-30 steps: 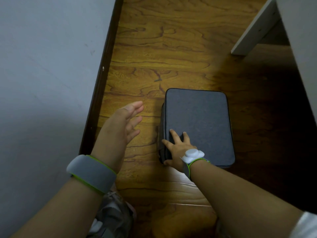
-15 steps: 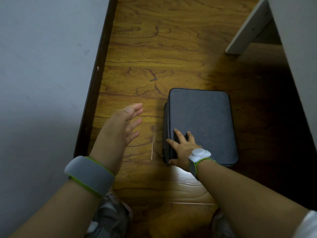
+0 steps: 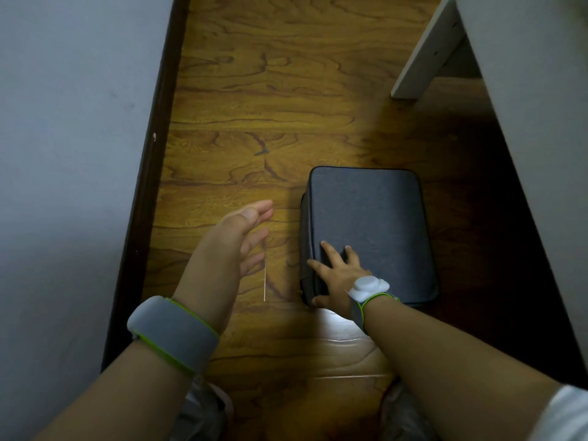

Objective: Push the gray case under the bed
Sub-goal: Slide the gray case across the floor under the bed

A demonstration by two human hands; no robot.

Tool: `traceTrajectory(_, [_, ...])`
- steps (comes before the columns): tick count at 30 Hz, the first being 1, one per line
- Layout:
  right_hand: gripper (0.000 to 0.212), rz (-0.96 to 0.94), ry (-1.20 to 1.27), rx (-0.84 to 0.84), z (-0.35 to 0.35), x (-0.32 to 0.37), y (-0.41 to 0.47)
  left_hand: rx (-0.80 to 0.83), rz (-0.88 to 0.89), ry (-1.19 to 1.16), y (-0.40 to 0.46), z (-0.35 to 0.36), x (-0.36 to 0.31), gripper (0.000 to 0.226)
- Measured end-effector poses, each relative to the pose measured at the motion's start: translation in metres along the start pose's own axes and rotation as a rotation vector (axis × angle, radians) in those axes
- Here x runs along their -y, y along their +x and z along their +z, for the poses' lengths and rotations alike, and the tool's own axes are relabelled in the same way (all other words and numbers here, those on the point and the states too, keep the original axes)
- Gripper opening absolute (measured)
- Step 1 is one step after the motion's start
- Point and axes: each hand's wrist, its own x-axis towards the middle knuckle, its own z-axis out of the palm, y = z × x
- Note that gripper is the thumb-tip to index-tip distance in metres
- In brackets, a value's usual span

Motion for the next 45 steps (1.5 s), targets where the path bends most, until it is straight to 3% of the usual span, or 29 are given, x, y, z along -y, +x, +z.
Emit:
traceTrajectory(30, [0.085, 0.048, 0.090, -0.046, 0.003, -0.078, -0.019, 0.081, -0.068, 0.047, 0.026, 0.090, 0.008, 0.047])
traceTrajectory(34, [0.085, 0.061, 0.099, -0.037, 0.003, -0.088, -0.024, 0.077, -0.085, 0.051, 0.030, 0.098, 0.009, 0.035])
traceTrajectory(39, [0.086, 0.080, 0.108, -0.033, 0.005, -0.099, -0.028, 0.085, -0.088, 0.058, 0.034, 0.106, 0.007, 0.053])
traceTrajectory(45, [0.087, 0.099, 0.114, -0.038, 0.012, -0.114, -0.028, 0.109, -0.104, 0.070, 0.035, 0.119, 0.010, 0.048])
